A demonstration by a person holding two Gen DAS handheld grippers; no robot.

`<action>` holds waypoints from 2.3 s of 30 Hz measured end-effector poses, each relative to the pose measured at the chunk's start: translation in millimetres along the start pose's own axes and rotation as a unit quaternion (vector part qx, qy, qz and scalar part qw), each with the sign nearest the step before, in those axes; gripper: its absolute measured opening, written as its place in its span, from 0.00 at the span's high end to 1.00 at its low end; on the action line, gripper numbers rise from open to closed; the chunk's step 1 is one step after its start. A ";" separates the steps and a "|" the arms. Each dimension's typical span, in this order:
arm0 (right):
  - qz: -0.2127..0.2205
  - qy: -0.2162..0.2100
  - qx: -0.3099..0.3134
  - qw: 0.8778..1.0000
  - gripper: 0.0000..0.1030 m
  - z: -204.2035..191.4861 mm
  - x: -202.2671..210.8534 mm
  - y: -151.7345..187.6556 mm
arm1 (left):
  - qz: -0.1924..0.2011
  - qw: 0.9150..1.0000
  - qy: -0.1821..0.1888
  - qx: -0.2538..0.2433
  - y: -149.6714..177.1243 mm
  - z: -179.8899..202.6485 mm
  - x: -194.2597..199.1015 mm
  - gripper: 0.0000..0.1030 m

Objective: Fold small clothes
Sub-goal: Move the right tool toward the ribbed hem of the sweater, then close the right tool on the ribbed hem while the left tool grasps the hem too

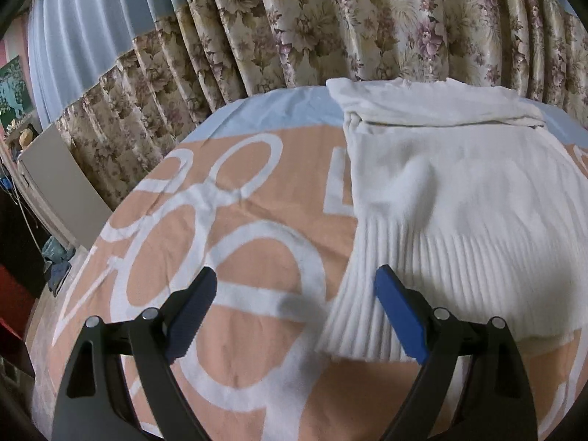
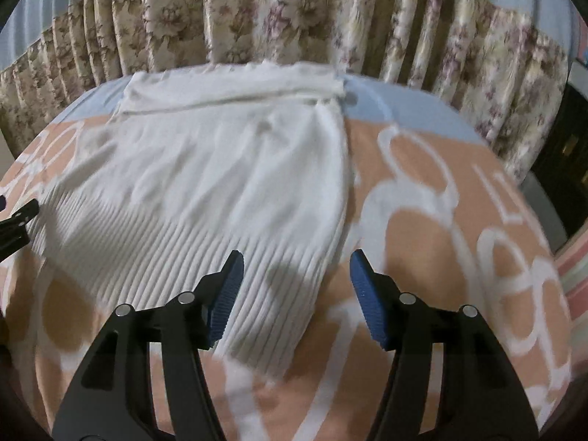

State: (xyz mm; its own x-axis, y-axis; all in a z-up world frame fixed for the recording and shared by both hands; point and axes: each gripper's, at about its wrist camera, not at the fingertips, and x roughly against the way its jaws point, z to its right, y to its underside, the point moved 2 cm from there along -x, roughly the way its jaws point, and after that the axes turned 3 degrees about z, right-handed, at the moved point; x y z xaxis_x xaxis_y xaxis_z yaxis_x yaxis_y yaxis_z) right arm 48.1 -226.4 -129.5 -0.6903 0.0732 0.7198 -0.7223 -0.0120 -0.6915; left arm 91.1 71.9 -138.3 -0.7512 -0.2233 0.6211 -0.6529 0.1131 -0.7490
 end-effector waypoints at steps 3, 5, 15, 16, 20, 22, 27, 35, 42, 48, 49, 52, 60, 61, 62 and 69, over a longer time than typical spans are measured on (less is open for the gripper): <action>-0.013 0.004 -0.004 1.000 0.41 -1.9 -1.1 13.8 | 0.005 1.000 -0.003 -0.002 -0.8 1.5 1.8 0.14; -0.022 0.003 -0.009 1.000 0.40 -1.0 -6.1 19.5 | -0.001 1.000 -0.005 -0.003 -0.6 1.9 1.5 0.14; -0.004 -0.020 0.027 0.999 0.85 -19.8 -6.6 22.5 | -0.019 0.999 0.024 -0.026 1.4 12.7 -3.5 0.10; -0.002 -0.017 0.032 0.999 0.86 -21.9 -6.3 22.4 | -0.022 0.999 0.032 -0.030 1.4 16.0 -3.6 0.10; -0.005 -0.027 0.020 0.999 0.87 -22.2 -6.6 22.9 | -0.033 0.998 0.039 -0.033 0.9 20.9 -7.6 0.10; -0.005 -0.022 0.025 0.999 0.87 -26.4 -5.7 23.5 | -0.036 0.998 0.040 -0.031 0.9 21.9 -8.3 0.10; -0.005 -0.021 0.027 0.999 0.86 -21.6 -6.4 22.7 | -0.042 0.997 0.067 0.010 -1.4 14.5 -4.1 0.10; -0.006 -0.026 0.023 0.999 0.84 -18.8 -6.3 22.9 | -0.063 0.987 0.140 0.052 4.7 18.6 -3.4 0.10; -0.007 -0.031 0.018 0.999 0.84 -17.7 -7.0 23.1 | -0.074 0.986 0.139 0.052 3.7 24.6 -11.9 0.23; -0.007 -0.031 0.020 0.999 0.84 -18.0 -7.1 23.0 | -0.052 0.985 0.165 0.017 2.9 46.1 1.3 0.86; -0.007 -0.029 0.022 0.999 0.86 -18.1 -6.8 23.3 | -0.051 0.985 0.163 0.016 2.6 47.1 2.3 0.87; -0.002 -0.017 0.033 0.999 0.88 -21.7 -5.4 22.9 | -0.049 0.988 0.147 0.023 2.7 44.6 5.1 0.88; 0.027 0.044 0.058 0.997 0.90 -18.5 17.4 26.8 | -0.034 0.992 0.122 0.012 15.9 37.8 36.7 0.88; 0.029 0.047 0.059 0.997 0.90 -16.5 21.5 28.2 | -0.034 0.992 0.123 0.008 17.7 38.8 39.1 0.88; 0.031 0.052 0.063 0.996 0.90 -13.9 26.6 30.2 | -0.032 0.992 0.122 0.000 21.2 40.8 43.8 0.88; 0.036 0.071 0.087 0.993 0.93 -11.0 50.9 53.7 | -0.016 0.993 0.119 -0.001 36.7 45.4 72.9 0.88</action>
State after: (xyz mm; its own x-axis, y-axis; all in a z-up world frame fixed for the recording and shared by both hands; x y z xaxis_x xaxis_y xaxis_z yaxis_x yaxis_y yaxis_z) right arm -25.3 -212.3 -130.6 -0.7365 0.2048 0.6446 -0.6760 -0.1928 -0.7112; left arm 16.8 15.9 -131.0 -0.7323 0.0080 0.6809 -0.6761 0.1109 -0.7284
